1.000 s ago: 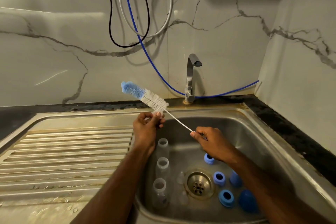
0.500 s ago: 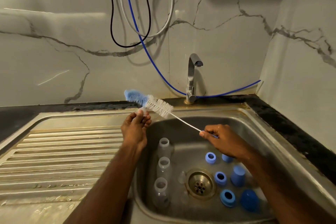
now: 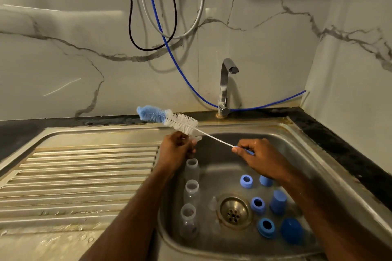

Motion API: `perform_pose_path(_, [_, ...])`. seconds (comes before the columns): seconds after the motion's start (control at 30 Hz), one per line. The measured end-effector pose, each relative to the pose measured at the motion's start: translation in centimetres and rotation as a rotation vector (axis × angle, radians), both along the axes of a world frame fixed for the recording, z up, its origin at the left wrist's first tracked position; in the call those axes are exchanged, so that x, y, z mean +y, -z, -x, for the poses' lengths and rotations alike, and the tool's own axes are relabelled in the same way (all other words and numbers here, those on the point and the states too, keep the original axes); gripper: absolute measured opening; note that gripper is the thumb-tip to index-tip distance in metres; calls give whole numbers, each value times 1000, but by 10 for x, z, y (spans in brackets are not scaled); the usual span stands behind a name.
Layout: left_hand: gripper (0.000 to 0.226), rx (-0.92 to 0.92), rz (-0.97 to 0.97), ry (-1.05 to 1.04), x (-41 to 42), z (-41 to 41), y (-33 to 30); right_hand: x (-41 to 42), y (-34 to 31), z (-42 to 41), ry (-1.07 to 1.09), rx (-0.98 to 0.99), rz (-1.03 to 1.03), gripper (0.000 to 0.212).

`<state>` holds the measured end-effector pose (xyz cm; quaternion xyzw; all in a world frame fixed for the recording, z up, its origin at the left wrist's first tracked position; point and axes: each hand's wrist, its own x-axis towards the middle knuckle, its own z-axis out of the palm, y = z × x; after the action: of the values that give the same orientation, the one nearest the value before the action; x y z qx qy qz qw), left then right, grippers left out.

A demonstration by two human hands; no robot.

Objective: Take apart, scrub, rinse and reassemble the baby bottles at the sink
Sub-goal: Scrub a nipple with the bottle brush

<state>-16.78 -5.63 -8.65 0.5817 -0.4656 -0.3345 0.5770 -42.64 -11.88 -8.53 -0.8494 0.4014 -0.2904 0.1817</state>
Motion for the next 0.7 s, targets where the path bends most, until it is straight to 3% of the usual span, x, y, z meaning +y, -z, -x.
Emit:
perform_pose_path(0.17, [11, 205, 73, 73, 4, -9, -10, -6, 4, 8, 3, -14, -14, 29])
perform_pose_path(0.3, [17, 471, 131, 37, 9, -33, -17, -17, 5, 27, 7, -35, -32, 28])
perform_pose_path(0.53, [17, 109, -20, 234, 3, -8, -6, -2, 0, 0, -38, -10, -20, 30])
perform_pose_path(0.63, [13, 173, -14, 217, 2, -6, -7, -3, 0, -2, -36, -9, -22, 30])
perform_pose_path(0.7, [12, 310, 33, 146, 5, -15, -13, -9, 1, 9, -27, -36, -46, 31])
